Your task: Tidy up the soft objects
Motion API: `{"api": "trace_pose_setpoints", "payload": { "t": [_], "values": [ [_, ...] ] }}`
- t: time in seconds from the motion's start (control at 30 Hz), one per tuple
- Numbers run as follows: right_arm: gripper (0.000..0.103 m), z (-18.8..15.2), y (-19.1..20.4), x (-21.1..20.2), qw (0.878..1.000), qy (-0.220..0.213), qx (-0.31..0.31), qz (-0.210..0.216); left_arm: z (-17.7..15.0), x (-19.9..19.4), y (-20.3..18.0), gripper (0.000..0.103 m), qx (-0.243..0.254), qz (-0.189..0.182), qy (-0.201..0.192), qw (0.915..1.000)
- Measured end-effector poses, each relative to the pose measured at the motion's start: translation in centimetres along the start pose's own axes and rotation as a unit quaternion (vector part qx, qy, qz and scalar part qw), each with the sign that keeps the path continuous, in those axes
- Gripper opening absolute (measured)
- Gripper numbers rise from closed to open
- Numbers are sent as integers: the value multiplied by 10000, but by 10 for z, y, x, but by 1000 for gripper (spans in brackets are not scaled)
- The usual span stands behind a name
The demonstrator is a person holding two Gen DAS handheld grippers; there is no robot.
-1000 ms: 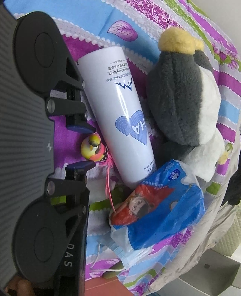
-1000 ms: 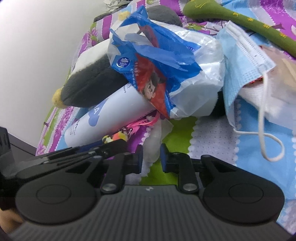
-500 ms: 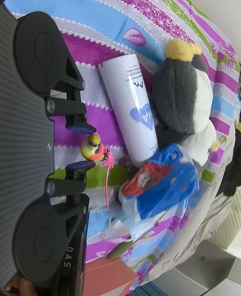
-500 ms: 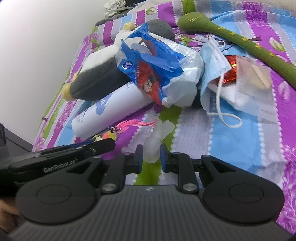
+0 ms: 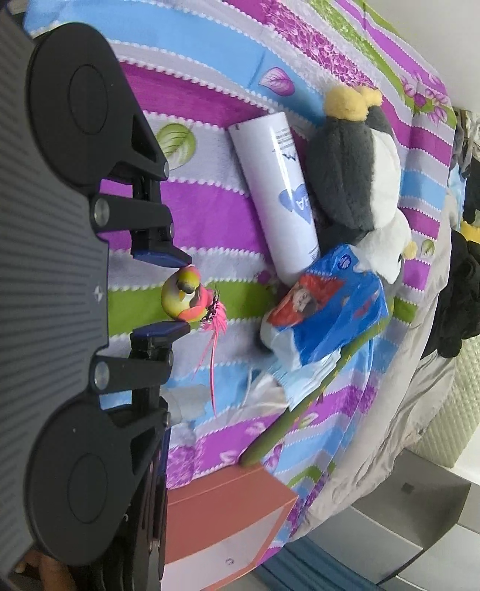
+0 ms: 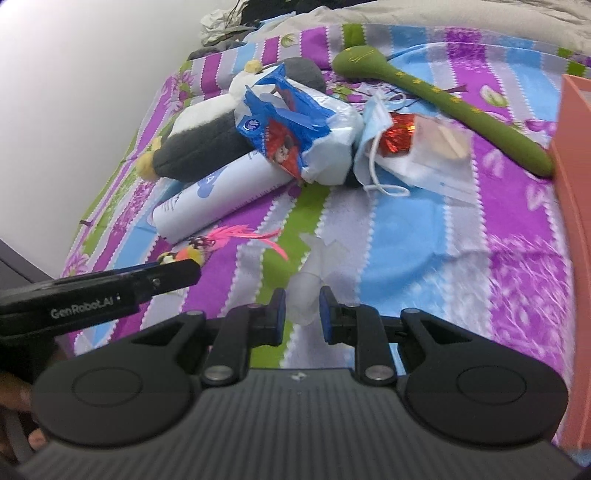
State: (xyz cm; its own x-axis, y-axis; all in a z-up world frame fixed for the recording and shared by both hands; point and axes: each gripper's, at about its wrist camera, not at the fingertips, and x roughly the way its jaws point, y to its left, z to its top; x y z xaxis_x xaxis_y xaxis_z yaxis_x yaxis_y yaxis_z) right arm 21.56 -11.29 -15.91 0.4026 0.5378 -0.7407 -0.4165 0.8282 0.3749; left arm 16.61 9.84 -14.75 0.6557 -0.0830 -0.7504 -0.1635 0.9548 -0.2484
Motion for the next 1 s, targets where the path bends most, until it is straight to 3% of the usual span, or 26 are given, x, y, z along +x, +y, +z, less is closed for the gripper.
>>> {"api": "trace_pose_setpoints", "payload": {
  "t": [0.4, 1.0],
  "values": [
    [23, -33, 6, -58, 9992, -335, -39, -217, -13, -52, -34, 37, 206, -165, -309, 9992],
    [23, -39, 1, -138, 9917, -1181, -97, -495, -12, -103, -93, 37, 749, -417, -708, 9938]
  ]
}}
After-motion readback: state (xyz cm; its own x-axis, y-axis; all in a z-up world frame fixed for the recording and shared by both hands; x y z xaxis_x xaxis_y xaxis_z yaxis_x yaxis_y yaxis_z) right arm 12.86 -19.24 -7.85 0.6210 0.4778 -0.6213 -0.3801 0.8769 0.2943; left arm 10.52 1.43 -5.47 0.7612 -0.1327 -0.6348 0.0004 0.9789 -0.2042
